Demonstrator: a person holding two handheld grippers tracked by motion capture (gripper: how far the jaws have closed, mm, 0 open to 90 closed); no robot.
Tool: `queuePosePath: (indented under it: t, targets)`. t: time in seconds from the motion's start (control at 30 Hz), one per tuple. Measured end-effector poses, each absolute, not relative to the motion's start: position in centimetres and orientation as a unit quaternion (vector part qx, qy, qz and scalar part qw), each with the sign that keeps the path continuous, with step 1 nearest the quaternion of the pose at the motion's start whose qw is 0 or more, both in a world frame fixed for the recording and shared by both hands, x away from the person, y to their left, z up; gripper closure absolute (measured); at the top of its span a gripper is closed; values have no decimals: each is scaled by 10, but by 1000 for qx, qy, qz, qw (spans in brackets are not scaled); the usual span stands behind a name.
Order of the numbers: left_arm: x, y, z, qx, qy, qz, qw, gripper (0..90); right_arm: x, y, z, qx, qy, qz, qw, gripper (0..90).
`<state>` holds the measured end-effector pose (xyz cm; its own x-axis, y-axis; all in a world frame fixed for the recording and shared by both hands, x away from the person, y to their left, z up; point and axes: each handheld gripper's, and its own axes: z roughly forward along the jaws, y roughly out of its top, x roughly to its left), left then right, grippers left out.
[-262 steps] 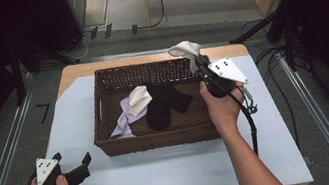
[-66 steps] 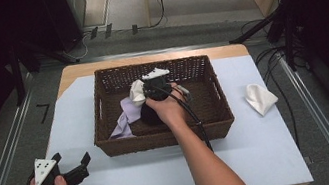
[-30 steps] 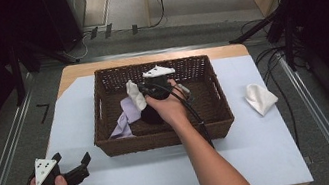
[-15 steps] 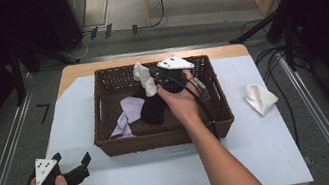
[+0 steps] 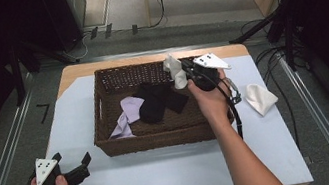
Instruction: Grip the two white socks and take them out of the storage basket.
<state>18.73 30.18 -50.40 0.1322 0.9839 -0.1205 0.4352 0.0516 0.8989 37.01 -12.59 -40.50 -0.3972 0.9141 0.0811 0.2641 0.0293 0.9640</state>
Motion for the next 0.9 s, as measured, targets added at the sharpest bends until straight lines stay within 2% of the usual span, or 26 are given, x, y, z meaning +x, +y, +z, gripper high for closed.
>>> queuePosePath:
  t: [0.43, 0.9]
  targets:
    - [187, 301, -504, 614, 578, 315, 436, 3, 362, -169, -401, 447, 598, 548, 377, 881]
    - [187, 301, -504, 616, 577, 316, 435, 3, 355, -221, -390, 459, 555, 547, 425, 882]
